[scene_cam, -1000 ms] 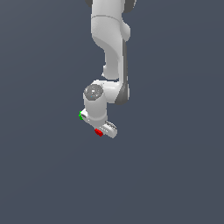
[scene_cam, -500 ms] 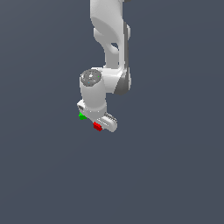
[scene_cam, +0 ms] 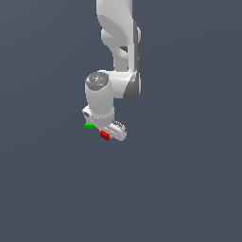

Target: Stack the red cube on top of the green cube.

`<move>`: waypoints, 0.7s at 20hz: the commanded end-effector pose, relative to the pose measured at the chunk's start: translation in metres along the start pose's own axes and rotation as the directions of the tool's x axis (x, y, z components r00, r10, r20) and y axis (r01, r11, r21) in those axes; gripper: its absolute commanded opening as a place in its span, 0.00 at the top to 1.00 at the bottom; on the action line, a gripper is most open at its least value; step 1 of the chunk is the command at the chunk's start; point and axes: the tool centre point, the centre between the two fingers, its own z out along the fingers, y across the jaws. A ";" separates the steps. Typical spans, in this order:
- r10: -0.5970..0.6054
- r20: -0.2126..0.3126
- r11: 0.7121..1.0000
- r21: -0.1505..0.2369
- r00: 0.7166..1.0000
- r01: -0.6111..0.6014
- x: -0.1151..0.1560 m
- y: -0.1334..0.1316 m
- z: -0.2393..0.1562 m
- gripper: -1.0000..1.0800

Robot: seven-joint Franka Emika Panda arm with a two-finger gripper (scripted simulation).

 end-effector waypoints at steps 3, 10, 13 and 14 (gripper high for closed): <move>0.001 0.000 1.000 0.000 1.000 -0.001 -0.003 0.012 0.004 1.00; 0.001 0.000 1.000 0.000 1.000 -0.001 -0.015 0.055 0.017 1.00; 0.001 0.000 1.000 -0.001 1.000 -0.001 -0.021 0.083 0.026 1.00; 0.001 0.000 1.000 -0.001 1.000 -0.001 -0.024 0.092 0.029 1.00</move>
